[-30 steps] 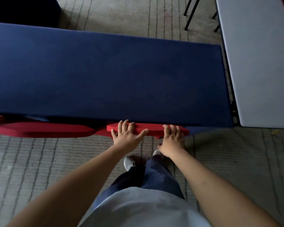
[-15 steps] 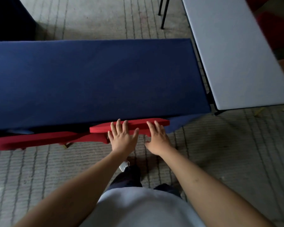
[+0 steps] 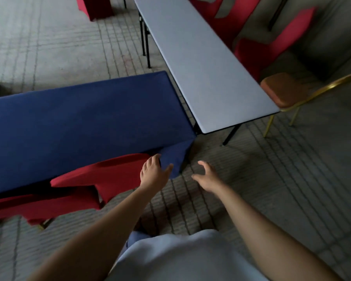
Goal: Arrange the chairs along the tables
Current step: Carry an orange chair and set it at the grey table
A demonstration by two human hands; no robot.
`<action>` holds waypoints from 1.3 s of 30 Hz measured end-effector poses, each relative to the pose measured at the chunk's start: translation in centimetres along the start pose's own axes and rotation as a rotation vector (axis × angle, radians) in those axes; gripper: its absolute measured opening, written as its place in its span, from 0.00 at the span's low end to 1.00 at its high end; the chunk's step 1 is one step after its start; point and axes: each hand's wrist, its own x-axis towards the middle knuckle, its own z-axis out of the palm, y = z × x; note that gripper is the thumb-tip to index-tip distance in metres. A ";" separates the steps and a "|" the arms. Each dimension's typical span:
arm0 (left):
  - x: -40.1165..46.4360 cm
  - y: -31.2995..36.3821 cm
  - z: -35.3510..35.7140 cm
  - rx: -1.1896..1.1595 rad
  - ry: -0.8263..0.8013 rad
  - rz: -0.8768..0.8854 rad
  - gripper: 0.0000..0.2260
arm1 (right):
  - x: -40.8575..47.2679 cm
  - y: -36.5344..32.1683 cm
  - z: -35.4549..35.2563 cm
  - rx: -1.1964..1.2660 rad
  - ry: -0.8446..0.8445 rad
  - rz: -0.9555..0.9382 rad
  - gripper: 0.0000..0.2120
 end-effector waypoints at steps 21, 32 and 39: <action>-8.9 29.1 22.1 -0.605 -0.508 0.149 0.09 | -12.7 25.5 -24.2 1.065 0.587 0.141 0.13; -9.3 44.0 39.0 -0.542 -0.751 0.119 0.12 | -13.2 38.4 -34.5 1.172 0.709 0.305 0.13; -9.3 59.8 52.3 -0.570 -0.922 0.163 0.07 | -12.2 47.4 -49.1 1.154 0.860 0.422 0.10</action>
